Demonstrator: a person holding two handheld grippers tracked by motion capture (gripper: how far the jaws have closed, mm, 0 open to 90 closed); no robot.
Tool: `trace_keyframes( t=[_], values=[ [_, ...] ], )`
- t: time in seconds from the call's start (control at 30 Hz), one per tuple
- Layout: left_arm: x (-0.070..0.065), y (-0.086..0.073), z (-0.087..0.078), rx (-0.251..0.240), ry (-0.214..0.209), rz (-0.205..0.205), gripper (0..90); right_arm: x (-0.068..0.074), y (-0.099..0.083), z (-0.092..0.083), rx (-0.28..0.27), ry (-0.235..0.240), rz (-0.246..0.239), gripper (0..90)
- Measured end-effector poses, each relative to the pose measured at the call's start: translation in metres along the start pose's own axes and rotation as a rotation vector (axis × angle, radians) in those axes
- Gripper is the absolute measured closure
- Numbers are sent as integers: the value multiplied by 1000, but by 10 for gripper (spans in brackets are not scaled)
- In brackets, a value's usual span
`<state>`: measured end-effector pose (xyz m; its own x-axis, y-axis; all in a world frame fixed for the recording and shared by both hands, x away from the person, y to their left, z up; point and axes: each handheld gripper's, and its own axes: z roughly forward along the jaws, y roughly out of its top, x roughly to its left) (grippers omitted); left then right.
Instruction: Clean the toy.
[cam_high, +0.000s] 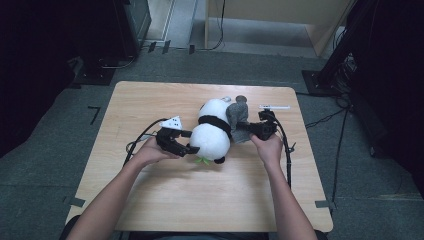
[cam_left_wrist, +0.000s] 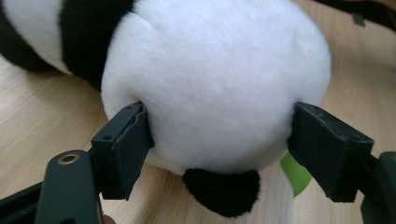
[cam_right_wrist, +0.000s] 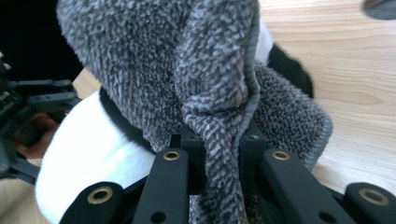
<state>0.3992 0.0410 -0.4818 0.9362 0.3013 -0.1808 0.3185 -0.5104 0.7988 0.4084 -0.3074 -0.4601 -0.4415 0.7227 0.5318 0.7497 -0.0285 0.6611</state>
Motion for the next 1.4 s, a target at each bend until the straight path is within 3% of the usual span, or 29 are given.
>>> trace_keyframes(
  t=[0.13, 0.27, 0.43, 0.5, 0.57, 0.7, 0.8, 0.87, 0.97, 1.07, 1.1, 1.2, 1.4],
  values=[
    [-4, -2, 5, 21, 13, -13, 289, 12, -1, 15, 21, 9, -40, 789],
    [-6, -3, 5, -6, 38, -16, 458, 15, 0, 18, 0, -24, -60, 790],
    [-9, 2, 1, -37, 46, -85, 661, 16, 3, 8, -35, -19, -46, 796],
    [-12, 7, -2, -35, 70, -87, 695, 22, 6, -3, -65, 8, -45, 796],
    [-12, 12, -7, -55, 76, -126, 702, 32, 8, -15, -99, 45, -59, 796],
    [-15, 25, -19, -79, 99, -171, 705, 65, 9, -30, -132, 129, -104, 796],
    [-17, 28, -25, -80, 122, -189, 705, 91, 5, -30, -126, 188, -148, 796],
    [-16, 30, -29, -88, 116, -215, 705, 105, 1, -26, -114, 248, -145, 796],
    [-17, 31, -32, -106, 109, -227, 708, 120, -9, -12, -88, 270, -154, 797],
    [-18, 33, -34, -118, 91, -243, 720, 121, -20, 6, -26, 225, -175, 800],
    [-19, 34, -34, -104, 102, -228, 726, 119, -24, 10, -15, 217, -184, 802],
    [-19, 33, -33, -100, 91, -234, 738, 116, -34, 14, 10, 204, -207, 805],
    [-17, 33, -34, -99, 90, -237, 743, 103, -53, 24, 77, 186, -194, 807]
  ],
)
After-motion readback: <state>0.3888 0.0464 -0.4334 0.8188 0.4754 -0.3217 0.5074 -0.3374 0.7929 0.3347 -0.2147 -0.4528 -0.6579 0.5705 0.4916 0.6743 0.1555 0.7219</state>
